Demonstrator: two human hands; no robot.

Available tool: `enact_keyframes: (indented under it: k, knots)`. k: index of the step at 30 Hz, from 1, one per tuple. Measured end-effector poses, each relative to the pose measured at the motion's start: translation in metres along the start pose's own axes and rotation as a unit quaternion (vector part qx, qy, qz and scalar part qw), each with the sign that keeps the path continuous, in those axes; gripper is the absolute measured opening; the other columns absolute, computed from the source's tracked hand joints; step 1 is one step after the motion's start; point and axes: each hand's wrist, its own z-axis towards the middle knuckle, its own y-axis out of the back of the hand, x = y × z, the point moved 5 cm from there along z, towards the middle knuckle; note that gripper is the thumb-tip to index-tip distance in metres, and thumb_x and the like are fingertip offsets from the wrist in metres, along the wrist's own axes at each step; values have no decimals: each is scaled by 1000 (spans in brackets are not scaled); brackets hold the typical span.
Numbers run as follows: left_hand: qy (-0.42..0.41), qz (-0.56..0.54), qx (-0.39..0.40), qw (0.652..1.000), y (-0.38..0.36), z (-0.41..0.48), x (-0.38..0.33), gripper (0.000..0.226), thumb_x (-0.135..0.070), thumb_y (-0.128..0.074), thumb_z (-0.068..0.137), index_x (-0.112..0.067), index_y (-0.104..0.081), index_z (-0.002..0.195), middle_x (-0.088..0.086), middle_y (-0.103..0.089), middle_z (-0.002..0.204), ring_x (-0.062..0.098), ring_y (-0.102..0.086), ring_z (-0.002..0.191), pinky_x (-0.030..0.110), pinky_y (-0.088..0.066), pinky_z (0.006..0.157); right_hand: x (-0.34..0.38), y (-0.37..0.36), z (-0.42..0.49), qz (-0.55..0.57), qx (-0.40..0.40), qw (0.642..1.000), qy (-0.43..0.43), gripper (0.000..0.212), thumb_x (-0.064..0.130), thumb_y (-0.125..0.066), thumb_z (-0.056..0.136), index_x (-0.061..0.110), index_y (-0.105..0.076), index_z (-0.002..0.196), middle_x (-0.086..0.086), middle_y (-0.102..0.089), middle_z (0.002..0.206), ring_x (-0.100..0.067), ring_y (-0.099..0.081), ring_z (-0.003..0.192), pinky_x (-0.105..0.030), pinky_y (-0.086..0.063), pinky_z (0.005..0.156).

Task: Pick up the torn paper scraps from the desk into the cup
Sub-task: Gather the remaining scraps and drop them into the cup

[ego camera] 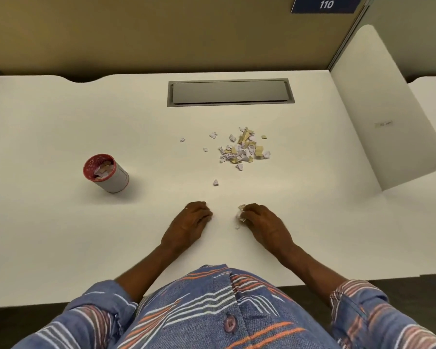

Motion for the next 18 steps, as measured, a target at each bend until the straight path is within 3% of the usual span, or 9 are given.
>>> enact_keyframes:
  k: [2,4,6,9,11,12,15,18]
  knots:
    - [-6,-2,-34,999,11,-6,7,18,-22,-69,90,-14,-74,105,1,-65,116,11,-56,120,33,-49,99,0,3,-3,26,-8,1000,3,26,39,-65,92,28,-63,115,8,-55,135,-17,-60,114,-27,-54,76]
    - [15,-13,-55,998,19,-10,14,25,-31,-70,88,-20,-70,110,-4,-60,121,8,-49,127,28,-44,104,-8,3,-6,71,0,997,-20,40,52,-67,86,32,-53,118,14,-45,140,-11,-56,114,-21,-50,79]
    - [76,0,-52,996,21,-16,19,43,-43,-69,87,-29,-59,126,-10,-49,136,7,-38,136,25,-34,110,-15,0,-7,117,5,992,-44,61,62,-71,77,34,-47,126,14,-36,146,-11,-48,127,-25,-47,96]
    - [136,83,-17,987,16,-20,18,59,-54,-61,88,-37,-43,141,-12,-37,147,11,-36,135,32,-37,101,-13,-10,-8,113,10,992,-49,88,70,-65,79,33,-29,149,6,-19,162,-14,-17,152,-30,-20,121]
    - [155,103,8,982,12,-19,14,57,-55,-57,90,-38,-41,143,-10,-37,146,15,-37,129,36,-41,98,-6,-20,-6,64,19,997,-48,87,67,-54,89,31,-15,157,3,-8,167,-17,2,155,-35,-5,125]
    - [161,88,11,983,10,-17,13,54,-51,-57,91,-37,-44,142,-8,-39,143,16,-38,126,36,-43,99,0,-25,-4,48,22,998,-40,79,62,-50,94,30,-15,157,2,-9,167,-19,3,155,-39,-4,126]
    - [153,23,-4,988,9,-16,7,40,-39,-64,91,-28,-61,130,-4,-47,133,15,-41,117,33,-47,97,20,-36,-4,25,14,999,23,47,35,-48,103,24,-43,149,-6,-34,159,-25,-22,152,-43,-25,123]
    - [132,17,-3,991,12,-18,5,33,-39,-62,93,-27,-67,122,-5,-50,129,13,-42,115,30,-47,95,26,-30,-8,6,-31,999,44,33,18,-59,98,20,-64,131,-9,-57,141,-26,-53,133,-38,-50,104]
